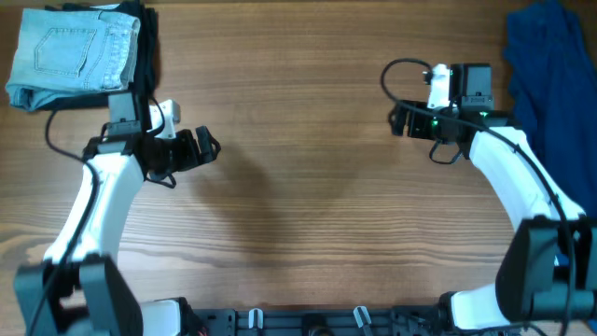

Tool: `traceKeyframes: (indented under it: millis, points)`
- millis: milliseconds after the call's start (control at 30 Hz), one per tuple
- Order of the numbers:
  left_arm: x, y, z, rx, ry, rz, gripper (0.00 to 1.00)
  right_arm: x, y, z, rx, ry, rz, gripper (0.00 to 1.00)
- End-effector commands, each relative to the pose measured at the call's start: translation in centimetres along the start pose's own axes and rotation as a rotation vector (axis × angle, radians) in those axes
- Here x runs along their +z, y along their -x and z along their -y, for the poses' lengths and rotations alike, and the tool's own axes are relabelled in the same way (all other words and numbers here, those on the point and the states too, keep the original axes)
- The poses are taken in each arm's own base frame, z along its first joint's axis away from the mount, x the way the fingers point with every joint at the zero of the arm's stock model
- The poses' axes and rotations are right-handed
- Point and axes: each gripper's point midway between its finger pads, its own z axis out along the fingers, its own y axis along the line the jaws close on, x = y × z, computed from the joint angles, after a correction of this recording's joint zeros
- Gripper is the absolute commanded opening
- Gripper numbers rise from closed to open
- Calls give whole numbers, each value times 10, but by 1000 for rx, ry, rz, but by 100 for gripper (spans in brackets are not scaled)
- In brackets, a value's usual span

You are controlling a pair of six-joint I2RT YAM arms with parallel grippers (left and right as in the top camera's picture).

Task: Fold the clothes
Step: 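Reach the right gripper to the teal polo shirt and grasp it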

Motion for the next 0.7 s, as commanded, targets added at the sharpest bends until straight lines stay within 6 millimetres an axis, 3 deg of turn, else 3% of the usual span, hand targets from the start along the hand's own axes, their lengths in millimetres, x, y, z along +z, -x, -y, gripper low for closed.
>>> traceKeyframes:
  millis: [0,100,233,367,500,667]
  points:
    - [15,-1,-3,-24,-17,-42,100,2,9,76,241,-285,54,100]
    - [16,1,-3,-22,-19,-35,100,-4,16,119,340,-374,100,100]
    - [16,2,-2,-20,-20,-30,100,-13,21,156,425,-433,150,99]
    - [16,2,-2,-19,-21,-30,100,-8,6,185,474,-495,110,97]
    - [16,3,-2,-20,-21,-29,100,2,-16,205,497,-569,37,92]
    - [16,2,-2,-19,-21,-30,100,13,-21,215,504,-597,32,91]
